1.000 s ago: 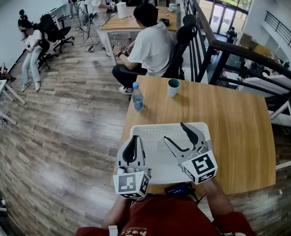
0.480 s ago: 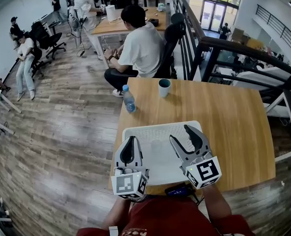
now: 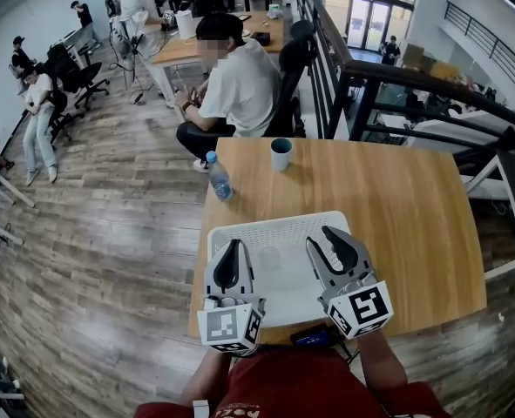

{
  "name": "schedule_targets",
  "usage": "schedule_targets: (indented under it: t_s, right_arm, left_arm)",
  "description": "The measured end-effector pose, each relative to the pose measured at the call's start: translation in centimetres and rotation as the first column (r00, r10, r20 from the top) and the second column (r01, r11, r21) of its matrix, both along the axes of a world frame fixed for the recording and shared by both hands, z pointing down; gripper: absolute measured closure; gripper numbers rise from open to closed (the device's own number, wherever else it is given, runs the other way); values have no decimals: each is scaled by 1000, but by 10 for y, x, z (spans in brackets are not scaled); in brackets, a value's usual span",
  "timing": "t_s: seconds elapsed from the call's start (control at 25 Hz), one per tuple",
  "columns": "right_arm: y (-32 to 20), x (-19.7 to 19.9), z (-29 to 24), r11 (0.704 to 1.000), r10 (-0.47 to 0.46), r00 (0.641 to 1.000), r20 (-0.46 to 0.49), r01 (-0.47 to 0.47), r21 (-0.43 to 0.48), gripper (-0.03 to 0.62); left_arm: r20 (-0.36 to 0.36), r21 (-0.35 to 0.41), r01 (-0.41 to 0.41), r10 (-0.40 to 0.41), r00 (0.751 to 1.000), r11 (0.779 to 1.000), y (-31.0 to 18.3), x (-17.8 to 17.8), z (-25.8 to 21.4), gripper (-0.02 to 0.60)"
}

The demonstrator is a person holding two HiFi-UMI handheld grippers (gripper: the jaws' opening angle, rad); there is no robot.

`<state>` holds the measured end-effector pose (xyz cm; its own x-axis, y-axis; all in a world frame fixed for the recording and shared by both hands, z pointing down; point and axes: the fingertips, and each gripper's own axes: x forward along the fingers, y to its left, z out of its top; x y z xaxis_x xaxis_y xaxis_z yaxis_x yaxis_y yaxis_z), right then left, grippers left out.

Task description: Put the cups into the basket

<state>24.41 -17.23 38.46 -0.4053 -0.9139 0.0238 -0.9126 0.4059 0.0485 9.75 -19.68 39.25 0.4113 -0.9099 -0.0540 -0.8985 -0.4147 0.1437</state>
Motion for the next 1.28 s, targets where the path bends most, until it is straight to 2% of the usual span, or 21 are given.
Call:
schedule_targets:
  t_s: [0.28, 0.52, 1.28]
  right_arm:
    - [5, 5, 4, 1000, 24, 1000, -5, -24, -9, 503]
    - [10, 8, 8, 999, 50, 999, -4, -50, -8, 571]
    - [7, 19, 4, 997, 77, 997, -16, -77, 25, 585]
  left_arm:
    - [7, -1, -4, 4, 1000, 1000, 4, 6, -2, 558]
    - [21, -5, -3, 3, 1000, 1000, 5, 9, 2, 558]
    - [46, 2, -6, 6, 999, 1000, 4, 14, 1, 558]
